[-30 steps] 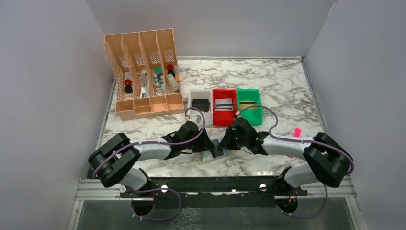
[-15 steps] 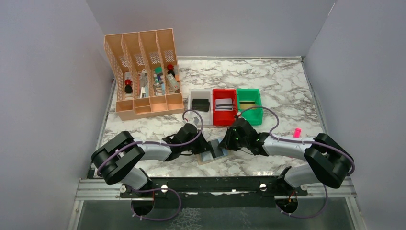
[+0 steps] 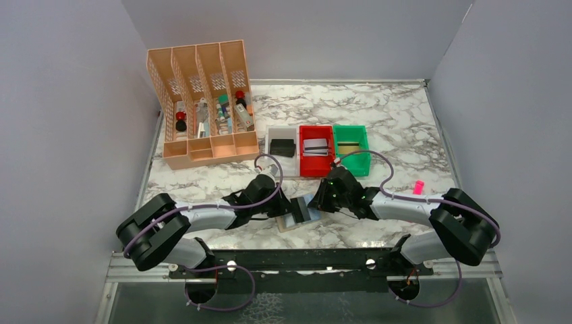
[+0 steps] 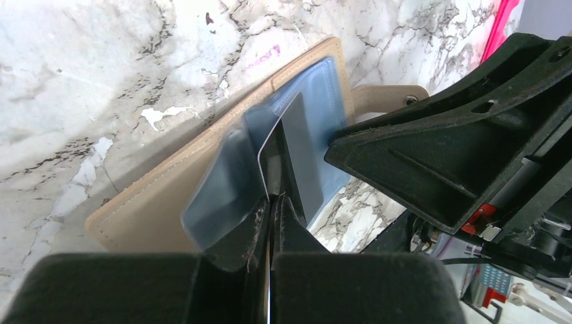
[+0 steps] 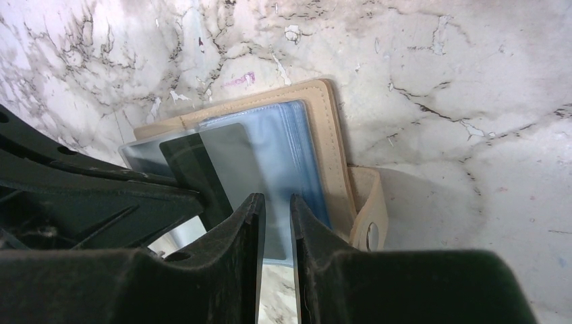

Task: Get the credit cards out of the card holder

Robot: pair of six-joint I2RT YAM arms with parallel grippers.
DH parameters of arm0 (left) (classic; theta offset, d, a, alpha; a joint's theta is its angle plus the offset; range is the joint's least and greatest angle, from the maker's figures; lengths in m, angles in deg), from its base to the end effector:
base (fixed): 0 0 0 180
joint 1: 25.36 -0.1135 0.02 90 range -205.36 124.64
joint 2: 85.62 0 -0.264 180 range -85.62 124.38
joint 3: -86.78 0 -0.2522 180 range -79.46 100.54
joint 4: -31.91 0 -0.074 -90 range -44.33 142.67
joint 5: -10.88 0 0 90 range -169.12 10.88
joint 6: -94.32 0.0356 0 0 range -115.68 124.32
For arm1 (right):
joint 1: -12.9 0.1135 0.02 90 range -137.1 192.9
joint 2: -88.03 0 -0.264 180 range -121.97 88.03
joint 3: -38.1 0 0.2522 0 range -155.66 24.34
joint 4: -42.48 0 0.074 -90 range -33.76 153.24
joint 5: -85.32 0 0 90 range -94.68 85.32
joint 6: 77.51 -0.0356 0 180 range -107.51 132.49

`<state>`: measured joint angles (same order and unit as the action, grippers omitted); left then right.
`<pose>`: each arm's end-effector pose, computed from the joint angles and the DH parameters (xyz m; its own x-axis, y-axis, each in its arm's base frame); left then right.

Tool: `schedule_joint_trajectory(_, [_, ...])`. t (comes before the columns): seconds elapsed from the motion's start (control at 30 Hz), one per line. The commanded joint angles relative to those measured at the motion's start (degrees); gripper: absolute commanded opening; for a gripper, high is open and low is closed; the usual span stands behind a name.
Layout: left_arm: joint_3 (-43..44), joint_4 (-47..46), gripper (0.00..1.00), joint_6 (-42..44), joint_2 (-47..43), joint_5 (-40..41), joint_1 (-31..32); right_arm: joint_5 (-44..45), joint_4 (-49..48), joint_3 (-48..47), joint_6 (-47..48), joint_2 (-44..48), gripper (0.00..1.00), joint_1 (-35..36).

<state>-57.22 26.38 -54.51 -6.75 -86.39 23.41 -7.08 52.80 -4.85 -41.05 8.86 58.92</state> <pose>0.1553 -0.1841 0.1346 -0.9020 -0.2586 -0.3458 0.0784 0.6895 -0.7200 0.1720 0.1804 0.1442 -0.8938 0.2309 -0.3843 -0.0337 0.8201 0.5713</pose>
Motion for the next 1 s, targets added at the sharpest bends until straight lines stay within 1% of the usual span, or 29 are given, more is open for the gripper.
schedule_joint_trajectory(0.0, [2.50, 9.60, 0.00, 5.73, -2.34, 5.00, 0.18, 3.35, 5.16, 1.72, 1.24, 0.10, 0.26, -0.25])
schedule_joint_trajectory(0.37, [4.98, 18.50, 0.00, 10.62, -9.43, 9.53, 0.09, 1.88, 5.03, 0.62, 3.05, 2.23, 0.29, -0.23])
schedule_joint_trajectory(0.57, [6.26, 20.98, 0.00, 13.42, -12.86, 10.29, 0.10, -1.80, 2.60, 0.58, 4.85, 5.86, 0.32, -0.23])
schedule_joint_trajectory(0.73, [6.31, 21.54, 0.00, 14.42, -16.57, 11.15, 0.10, -4.57, -2.28, 2.20, 5.57, 10.68, 0.45, -0.24])
schedule_joint_trajectory(0.87, [5.74, 20.60, 0.00, 14.79, -19.48, 11.69, 0.12, -5.19, -1.81, 1.40, 6.44, 13.02, 0.50, -0.23])
schedule_joint_trajectory(0.97, [5.70, 20.38, 0.00, 15.24, -21.09, 12.28, 0.12, -5.10, -1.50, 1.32, 6.30, 13.98, 0.58, -0.28])
